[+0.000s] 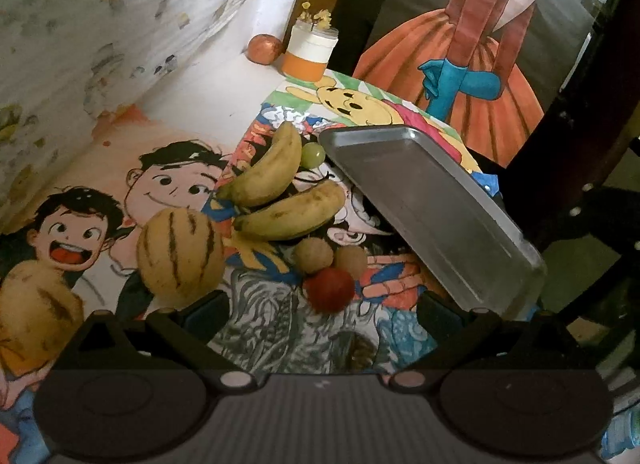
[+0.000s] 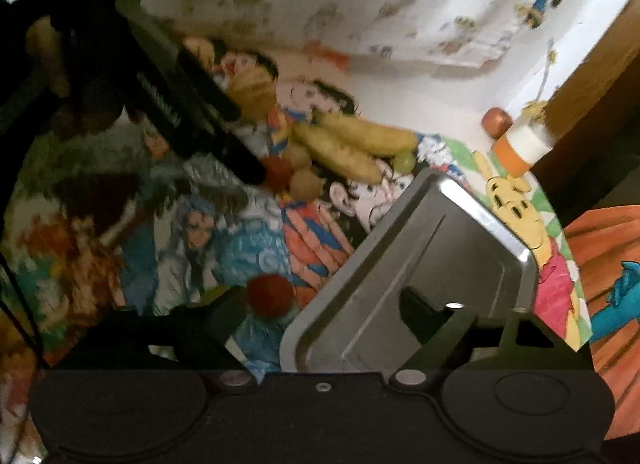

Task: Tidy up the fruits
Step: 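Grasp a red cherry tomato with the left tool while the right tool grasps another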

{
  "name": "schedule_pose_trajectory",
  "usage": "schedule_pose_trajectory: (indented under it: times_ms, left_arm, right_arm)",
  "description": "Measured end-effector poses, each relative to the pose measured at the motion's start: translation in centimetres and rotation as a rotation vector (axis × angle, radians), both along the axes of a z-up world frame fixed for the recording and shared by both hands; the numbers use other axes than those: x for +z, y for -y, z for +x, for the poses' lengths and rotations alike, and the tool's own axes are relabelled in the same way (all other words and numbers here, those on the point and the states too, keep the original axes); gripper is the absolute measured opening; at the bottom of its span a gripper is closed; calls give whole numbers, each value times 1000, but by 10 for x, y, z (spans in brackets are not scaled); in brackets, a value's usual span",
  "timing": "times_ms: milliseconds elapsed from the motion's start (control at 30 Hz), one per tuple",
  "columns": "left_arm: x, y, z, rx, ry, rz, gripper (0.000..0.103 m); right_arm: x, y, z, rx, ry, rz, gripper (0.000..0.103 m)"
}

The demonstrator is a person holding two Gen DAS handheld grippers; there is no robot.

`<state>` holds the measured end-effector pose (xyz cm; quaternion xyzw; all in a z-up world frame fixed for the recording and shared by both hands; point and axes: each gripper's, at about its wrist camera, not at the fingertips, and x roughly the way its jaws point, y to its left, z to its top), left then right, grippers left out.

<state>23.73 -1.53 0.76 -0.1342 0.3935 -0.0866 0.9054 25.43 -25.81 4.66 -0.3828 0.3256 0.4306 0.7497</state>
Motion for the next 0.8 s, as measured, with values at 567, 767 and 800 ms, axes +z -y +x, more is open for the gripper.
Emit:
schedule_pose_trajectory:
  times_ms: [567, 767, 800]
  left_arm:
    - [-14, 16, 9, -18, 13, -16, 66]
    - [-16, 13, 12, 8, -4, -36, 47]
    - [-16, 12, 13, 12, -9, -42, 45]
  right_arm:
    - [-26, -14, 13, 131, -88, -28, 59]
    - [-30, -16, 17, 130, -130, -15, 52]
    - [-30, -16, 17, 134, -132, -15, 52]
